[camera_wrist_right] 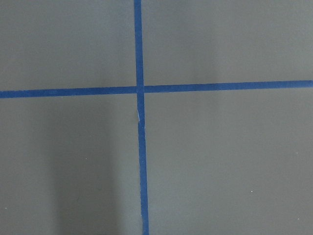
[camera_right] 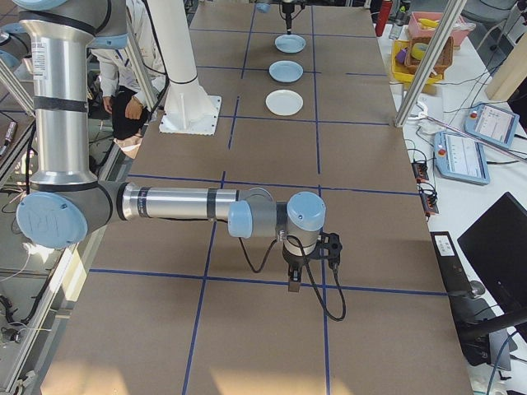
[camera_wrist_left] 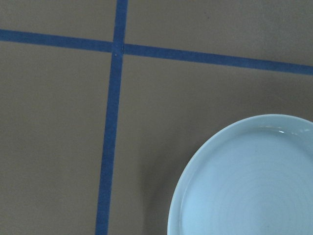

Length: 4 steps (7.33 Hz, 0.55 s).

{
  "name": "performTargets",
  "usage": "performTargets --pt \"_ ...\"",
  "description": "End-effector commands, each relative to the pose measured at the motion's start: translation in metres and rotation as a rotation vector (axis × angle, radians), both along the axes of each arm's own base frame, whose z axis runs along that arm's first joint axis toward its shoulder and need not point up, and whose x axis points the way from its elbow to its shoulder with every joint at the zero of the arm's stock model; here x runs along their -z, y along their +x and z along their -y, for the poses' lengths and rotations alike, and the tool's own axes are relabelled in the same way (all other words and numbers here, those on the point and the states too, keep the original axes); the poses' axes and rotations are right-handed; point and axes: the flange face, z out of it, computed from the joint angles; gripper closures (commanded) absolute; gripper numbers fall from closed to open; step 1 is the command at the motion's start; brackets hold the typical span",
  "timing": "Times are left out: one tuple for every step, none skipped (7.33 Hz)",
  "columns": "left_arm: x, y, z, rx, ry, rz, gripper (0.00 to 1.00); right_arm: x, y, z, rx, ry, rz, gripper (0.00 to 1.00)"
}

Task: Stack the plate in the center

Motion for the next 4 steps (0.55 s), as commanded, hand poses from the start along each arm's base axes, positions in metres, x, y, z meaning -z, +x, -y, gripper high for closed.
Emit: performTargets --pt "-0.0099 0.0088 -0.0008 -0.017 -0.018 0.006 0.16 0.0 0.0 0.0 0.0 0.0 0.0 0.0" --pt "-0.0082 0.0113 0.0032 -0.018 -0.015 0.005 0.34 0.0 0.0 0.0 0.0 0.0 0.0 0.0" --pt "-0.0088 0.0116 0.0038 -0.018 -0.019 0.007 0.59 0.0001 -0.0002 0.0 0.0 0.0 0.001 0.0" --pt "-0.006 0.0126 0.0044 -0.023 -0.019 -0.002 0.85 0.0001 -0.0002 0.0 0.0 0.0 0.001 0.0"
